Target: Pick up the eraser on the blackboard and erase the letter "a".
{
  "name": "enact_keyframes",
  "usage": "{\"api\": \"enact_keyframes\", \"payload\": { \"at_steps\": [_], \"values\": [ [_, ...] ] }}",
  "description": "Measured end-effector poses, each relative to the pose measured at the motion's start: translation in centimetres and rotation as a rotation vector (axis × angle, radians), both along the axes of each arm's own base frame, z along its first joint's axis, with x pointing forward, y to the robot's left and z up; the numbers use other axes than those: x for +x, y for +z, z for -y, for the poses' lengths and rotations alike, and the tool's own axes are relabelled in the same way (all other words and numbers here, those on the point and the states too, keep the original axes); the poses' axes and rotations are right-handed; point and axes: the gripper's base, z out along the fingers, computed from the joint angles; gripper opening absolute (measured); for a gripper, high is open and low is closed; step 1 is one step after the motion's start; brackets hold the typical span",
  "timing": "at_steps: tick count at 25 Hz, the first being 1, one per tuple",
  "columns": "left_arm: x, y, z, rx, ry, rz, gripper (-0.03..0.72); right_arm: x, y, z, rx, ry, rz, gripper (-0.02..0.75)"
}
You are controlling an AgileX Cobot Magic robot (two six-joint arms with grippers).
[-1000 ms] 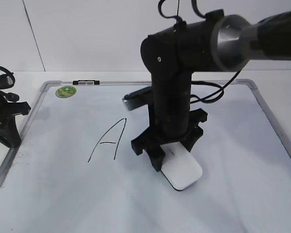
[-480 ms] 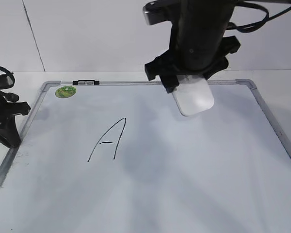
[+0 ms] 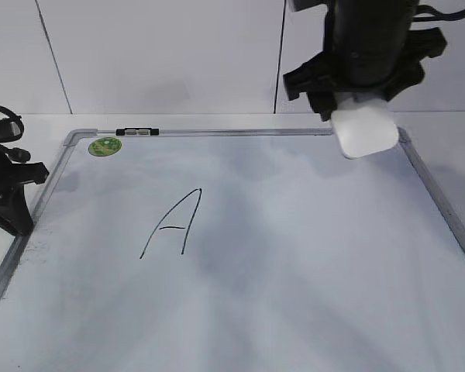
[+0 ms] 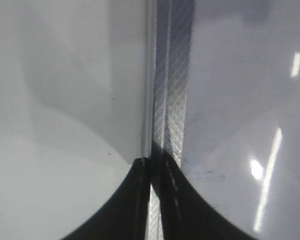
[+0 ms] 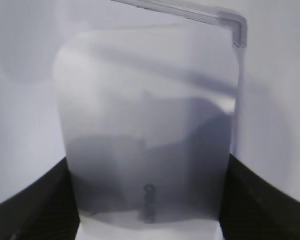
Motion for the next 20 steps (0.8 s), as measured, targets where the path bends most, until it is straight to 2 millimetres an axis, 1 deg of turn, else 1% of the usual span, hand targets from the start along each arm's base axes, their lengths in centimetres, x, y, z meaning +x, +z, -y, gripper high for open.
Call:
{"api": "enact_keyframes", "payload": {
  "at_steps": [7,12,17,20],
  "values": [
    [0.0,0.0,0.0,-0.001,0.001,0.001,0.035,1.3,1.3,5.5,0.013,-0.14,-0.002,0.546],
    [0.0,0.0,0.0,-0.003,0.003,0.003,0.035,1.9,1.0,8.8,0.062,-0.182,-0.092,0.546],
    [0.0,0.0,0.0,-0.004,0.004,0.004,0.035,2.4,0.5,12.7,0.177,-0.212,-0.184,0.546],
    [0.1,0.0,0.0,-0.004,0.004,0.006,0.035,2.6,0.4,14.5,0.224,-0.217,-0.21,0.546]
  ]
}}
